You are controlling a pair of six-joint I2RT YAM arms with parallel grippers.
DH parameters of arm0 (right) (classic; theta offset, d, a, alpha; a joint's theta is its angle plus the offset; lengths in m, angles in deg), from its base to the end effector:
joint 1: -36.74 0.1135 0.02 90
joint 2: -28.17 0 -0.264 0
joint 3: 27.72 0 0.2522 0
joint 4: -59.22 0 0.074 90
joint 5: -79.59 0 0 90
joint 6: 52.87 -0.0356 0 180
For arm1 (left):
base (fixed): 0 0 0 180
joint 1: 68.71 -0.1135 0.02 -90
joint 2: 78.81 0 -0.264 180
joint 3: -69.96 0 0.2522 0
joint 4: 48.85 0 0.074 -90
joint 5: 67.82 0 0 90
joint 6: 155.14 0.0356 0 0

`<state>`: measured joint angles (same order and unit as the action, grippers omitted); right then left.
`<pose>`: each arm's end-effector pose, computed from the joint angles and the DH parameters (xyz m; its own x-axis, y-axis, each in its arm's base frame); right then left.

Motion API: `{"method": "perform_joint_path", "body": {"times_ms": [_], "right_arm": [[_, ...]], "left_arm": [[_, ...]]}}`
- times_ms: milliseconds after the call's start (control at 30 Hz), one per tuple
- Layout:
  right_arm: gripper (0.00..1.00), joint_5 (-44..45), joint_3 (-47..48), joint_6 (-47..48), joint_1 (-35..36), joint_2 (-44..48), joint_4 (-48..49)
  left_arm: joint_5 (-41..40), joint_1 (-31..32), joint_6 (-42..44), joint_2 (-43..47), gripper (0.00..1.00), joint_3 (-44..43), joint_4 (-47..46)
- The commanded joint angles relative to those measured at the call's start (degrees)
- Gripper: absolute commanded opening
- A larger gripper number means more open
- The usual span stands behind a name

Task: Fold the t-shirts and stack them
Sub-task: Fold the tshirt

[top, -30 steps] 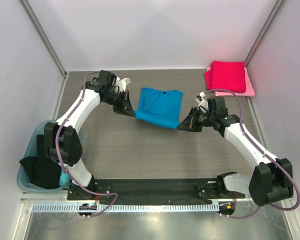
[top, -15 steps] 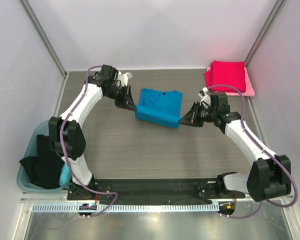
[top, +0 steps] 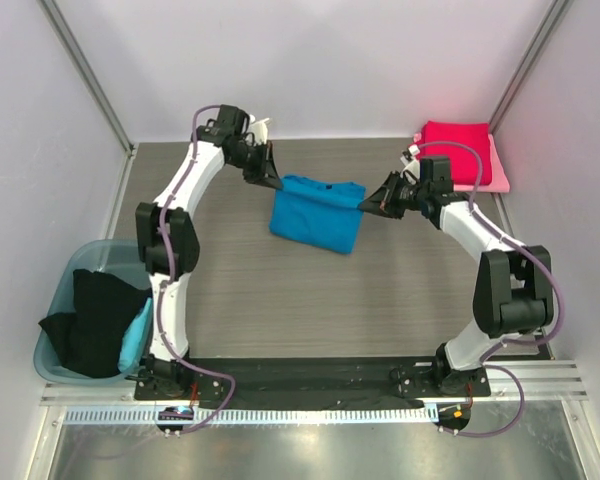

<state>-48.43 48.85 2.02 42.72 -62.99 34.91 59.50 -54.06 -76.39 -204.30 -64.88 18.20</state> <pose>0.3446 0.0581 0.2498 -0.8323 0.3684 -0.4142 -0.0979 0.6377 0.7640 0.4558 -0.1415 0.2829 -0.9025 0.0756 -0.4241 0.3451 0.7160 -0.6069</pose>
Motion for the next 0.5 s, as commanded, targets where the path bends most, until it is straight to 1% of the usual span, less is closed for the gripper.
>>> {"method": "perform_joint_path", "body": {"times_ms": [0,133,333,367,400,433,467], "right_arm": [[0.01,1.4,3.7,0.2,-1.1,-2.2,5.4],[0.01,2.1,7.8,0.8,-1.8,-7.4,6.9],[0.01,3.5,15.1,1.6,-2.1,-16.0,8.3],[0.01,4.1,15.9,1.9,-2.1,-17.0,8.6],[0.01,4.7,17.6,2.2,-2.0,-19.0,9.0],[0.02,5.0,18.1,2.4,-2.1,-19.8,9.7],[0.05,5.2,18.8,3.7,-2.0,-20.5,12.5]], "left_arm": [[-0.4,-0.3,1.5,-4.0,0.0,-5.7,-2.7],[-1.6,-0.5,1.1,-8.3,0.0,-13.0,-5.5],[-3.2,-0.2,-0.8,-16.1,0.01,-20.5,-13.2],[-4.0,-0.1,-0.9,-16.9,0.07,-22.2,-15.4],[-4.2,0.0,-1.1,-18.8,0.23,-23.1,-17.0],[-5.0,0.0,-1.4,-19.6,0.32,-23.8,-18.7],[-5.8,0.0,-1.7,-20.4,0.4,-24.2,-22.8]]}}
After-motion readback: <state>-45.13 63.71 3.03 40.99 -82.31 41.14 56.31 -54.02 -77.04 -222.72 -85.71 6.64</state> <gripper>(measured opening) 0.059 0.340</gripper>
